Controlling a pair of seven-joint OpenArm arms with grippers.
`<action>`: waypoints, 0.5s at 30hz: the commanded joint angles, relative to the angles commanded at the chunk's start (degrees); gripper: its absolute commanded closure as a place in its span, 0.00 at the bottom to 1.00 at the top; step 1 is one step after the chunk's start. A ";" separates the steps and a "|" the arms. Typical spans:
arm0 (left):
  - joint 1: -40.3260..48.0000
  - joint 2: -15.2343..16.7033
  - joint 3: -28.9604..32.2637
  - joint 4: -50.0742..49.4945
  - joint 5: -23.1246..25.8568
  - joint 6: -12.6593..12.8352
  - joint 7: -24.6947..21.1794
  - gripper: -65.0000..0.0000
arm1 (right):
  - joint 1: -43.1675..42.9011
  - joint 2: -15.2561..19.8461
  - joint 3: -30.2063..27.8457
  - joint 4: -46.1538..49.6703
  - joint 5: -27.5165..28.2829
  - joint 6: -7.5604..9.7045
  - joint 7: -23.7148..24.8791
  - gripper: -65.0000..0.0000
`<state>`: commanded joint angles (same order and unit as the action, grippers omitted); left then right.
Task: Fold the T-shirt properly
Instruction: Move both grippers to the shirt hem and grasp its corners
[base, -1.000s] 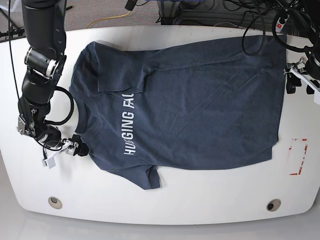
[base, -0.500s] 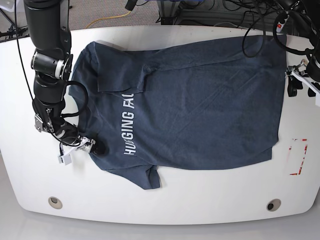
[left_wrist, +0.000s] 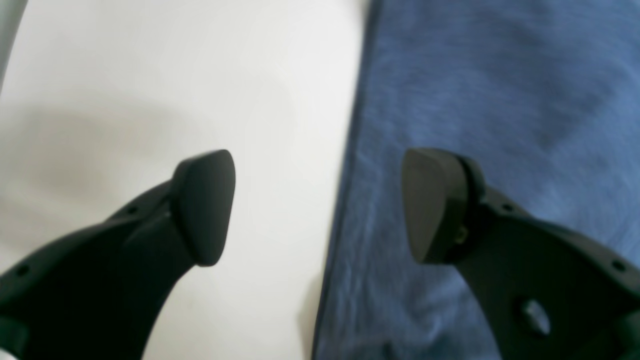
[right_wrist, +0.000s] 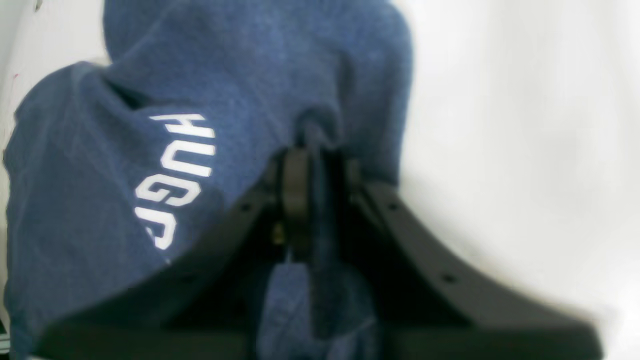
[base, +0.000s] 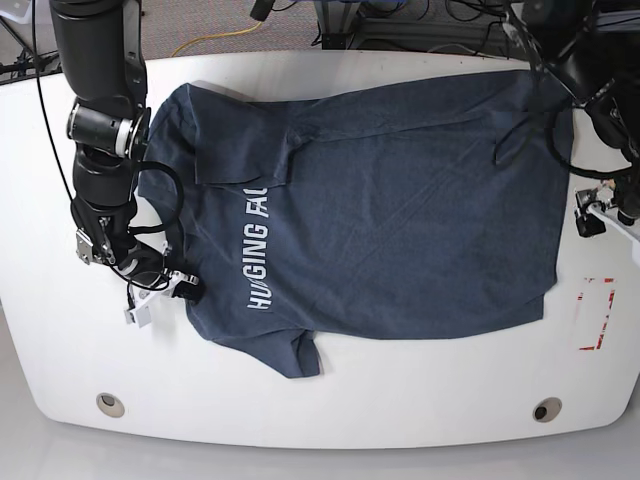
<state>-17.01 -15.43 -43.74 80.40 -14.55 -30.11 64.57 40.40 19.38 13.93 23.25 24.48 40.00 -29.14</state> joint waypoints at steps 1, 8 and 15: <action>-1.23 0.00 0.00 -2.29 0.35 0.00 -0.79 0.25 | 0.00 0.00 0.00 0.00 0.00 0.00 0.00 1.00; -9.23 -0.18 0.09 -20.22 5.01 0.00 -11.69 0.26 | 0.00 0.00 -0.09 0.00 0.00 0.00 -0.26 1.00; -13.89 -3.08 0.26 -36.48 7.21 0.00 -22.15 0.26 | 0.00 -0.26 -0.09 0.00 0.00 0.00 -0.26 1.00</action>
<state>-30.90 -18.51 -43.47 43.91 -7.34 -30.11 42.42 40.40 19.12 13.85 23.25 24.48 40.00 -29.41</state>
